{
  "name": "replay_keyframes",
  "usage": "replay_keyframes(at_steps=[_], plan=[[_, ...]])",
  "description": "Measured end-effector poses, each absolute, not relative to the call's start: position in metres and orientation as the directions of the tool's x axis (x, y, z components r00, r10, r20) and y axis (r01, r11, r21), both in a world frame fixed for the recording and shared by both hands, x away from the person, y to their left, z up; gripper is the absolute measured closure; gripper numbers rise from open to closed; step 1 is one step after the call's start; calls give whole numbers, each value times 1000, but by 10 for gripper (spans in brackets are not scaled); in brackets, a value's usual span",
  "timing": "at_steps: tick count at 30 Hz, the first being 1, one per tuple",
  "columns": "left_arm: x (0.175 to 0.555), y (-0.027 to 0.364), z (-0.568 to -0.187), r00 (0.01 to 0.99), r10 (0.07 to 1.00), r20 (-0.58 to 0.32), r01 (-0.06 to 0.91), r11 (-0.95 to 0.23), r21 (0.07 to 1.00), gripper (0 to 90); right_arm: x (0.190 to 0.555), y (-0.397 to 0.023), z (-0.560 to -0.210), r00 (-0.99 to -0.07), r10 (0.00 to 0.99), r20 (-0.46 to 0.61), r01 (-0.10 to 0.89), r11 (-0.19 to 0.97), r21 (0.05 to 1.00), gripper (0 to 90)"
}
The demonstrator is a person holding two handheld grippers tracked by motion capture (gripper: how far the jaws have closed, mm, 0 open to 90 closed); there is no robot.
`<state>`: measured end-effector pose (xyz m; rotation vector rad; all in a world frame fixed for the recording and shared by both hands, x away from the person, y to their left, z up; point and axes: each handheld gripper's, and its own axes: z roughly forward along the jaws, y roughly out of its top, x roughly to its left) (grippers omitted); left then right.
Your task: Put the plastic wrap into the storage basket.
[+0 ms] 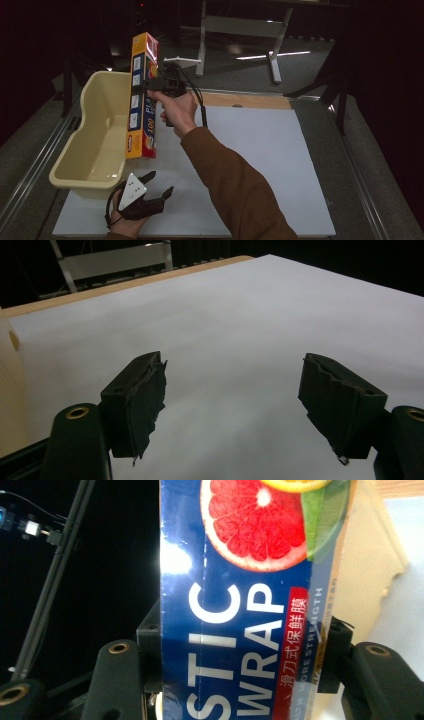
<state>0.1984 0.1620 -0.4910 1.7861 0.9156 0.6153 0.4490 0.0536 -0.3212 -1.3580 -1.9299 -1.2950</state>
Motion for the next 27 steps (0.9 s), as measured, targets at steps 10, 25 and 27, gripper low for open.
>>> replay_keyframes(at_steps=[10, 25, 27], plan=[[196, 163, -491, 581, 814, -3, 297, -209, 932, 262, 445, 73, -328, -394, 483, 782, 905, 52, 423, 415], [196, 164, -491, 584, 812, -2, 291, -207, 934, 262, 443, 105, -345, -345, 466, 815, 927, 34, 373, 414], [196, 165, -491, 584, 811, 0, 291, -210, 933, 262, 443, 106, -347, -343, 471, 813, 928, 34, 372, 414]])
